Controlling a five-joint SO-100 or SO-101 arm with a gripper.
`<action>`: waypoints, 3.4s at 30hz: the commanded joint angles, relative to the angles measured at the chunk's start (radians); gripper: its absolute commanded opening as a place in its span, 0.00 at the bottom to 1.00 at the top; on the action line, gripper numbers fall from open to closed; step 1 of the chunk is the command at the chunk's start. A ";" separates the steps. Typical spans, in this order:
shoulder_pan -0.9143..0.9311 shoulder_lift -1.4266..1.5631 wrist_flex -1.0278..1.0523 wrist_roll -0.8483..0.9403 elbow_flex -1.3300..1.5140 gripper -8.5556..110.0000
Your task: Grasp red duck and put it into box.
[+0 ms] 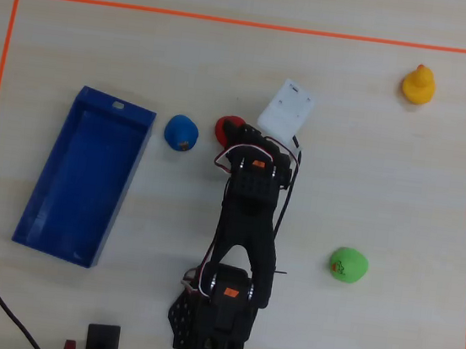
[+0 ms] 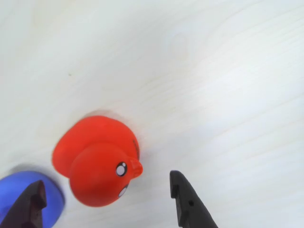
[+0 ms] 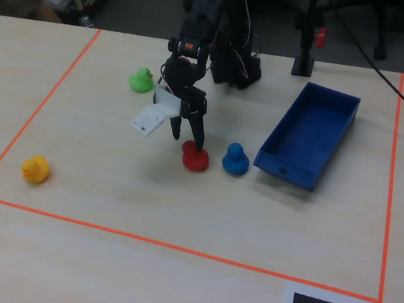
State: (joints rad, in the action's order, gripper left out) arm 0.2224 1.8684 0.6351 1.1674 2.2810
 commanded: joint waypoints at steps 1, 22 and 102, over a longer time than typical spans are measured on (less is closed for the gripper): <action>-0.015 -0.012 -0.052 -0.012 0.002 0.37; -0.055 -0.104 -0.166 -0.051 0.000 0.37; -0.133 1.081 0.281 0.018 0.670 0.07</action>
State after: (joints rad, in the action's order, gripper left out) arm 0.1104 2.7013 0.8483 1.1965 2.9253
